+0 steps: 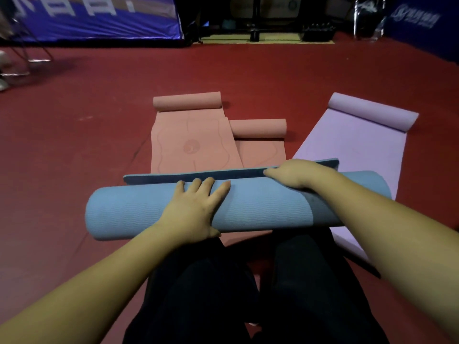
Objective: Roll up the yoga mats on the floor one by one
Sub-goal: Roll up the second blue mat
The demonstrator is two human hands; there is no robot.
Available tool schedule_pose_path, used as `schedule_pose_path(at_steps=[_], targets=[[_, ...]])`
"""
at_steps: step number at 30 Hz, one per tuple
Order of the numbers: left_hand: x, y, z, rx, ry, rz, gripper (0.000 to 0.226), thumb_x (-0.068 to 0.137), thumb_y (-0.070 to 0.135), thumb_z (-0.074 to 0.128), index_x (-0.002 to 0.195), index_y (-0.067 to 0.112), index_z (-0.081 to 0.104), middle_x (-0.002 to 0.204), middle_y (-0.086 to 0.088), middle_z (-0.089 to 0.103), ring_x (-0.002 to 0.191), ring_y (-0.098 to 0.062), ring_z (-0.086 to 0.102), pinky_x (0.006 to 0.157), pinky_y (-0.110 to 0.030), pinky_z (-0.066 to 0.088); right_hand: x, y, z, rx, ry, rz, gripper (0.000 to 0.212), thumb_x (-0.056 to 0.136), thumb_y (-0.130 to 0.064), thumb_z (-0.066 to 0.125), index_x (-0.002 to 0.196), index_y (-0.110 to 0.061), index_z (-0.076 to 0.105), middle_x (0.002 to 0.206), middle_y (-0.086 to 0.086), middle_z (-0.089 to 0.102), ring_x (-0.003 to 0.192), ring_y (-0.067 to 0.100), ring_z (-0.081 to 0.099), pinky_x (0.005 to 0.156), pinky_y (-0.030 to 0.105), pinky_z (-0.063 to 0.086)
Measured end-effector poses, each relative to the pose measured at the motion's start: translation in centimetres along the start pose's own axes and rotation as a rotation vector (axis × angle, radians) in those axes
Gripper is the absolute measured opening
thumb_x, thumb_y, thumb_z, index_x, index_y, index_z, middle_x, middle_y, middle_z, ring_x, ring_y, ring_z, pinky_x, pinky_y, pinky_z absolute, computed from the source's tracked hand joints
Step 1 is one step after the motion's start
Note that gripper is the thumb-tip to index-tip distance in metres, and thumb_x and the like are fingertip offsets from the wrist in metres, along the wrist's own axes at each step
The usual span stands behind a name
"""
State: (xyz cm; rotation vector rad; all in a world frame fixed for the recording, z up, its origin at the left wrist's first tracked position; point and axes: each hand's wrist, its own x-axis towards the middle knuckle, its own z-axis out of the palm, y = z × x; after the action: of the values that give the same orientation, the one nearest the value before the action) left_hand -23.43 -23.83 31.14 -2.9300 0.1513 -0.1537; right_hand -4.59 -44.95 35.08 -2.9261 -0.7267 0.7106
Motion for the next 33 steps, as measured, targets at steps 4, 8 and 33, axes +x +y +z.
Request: schedule_pose_path(at_steps=[4,8,33], targets=[[-1.6,0.5,-0.4,-0.024,-0.013,0.007,0.102,0.052,0.075,0.059,0.136,0.023,0.031,0.134,-0.007,0.049,0.112,-0.030,0.050,0.092,-0.052,0.041,-0.5,0.1,0.7,0.013,0.029,-0.020,0.049,0.091,-0.060,0.036,0.091,-0.022,0.066,0.109,0.005,0.067,0.096,0.025,0.058,0.086,0.037,0.048],[-1.0,0.2,-0.5,-0.083,-0.047,-0.005,0.102,0.055,0.075,0.060,0.139,0.028,0.025,0.138,0.001,0.043,0.118,-0.025,0.045,0.098,-0.047,0.037,-0.2,-0.8,1.0,-0.093,0.296,0.014,0.040,0.091,-0.052,0.045,0.078,-0.021,0.067,0.078,0.001,0.059,0.080,0.026,0.057,0.066,0.032,0.045],[5.0,-3.1,0.9,-0.460,-0.212,-0.185,0.093,0.083,0.082,0.027,0.156,0.025,0.015,0.154,-0.006,0.038,0.135,-0.027,0.042,0.107,-0.043,0.035,1.1,0.0,2.0,-0.127,0.441,-0.157,0.025,0.103,-0.038,0.037,0.090,-0.021,0.050,0.095,0.005,0.065,0.087,0.032,0.057,0.066,0.036,0.039]])
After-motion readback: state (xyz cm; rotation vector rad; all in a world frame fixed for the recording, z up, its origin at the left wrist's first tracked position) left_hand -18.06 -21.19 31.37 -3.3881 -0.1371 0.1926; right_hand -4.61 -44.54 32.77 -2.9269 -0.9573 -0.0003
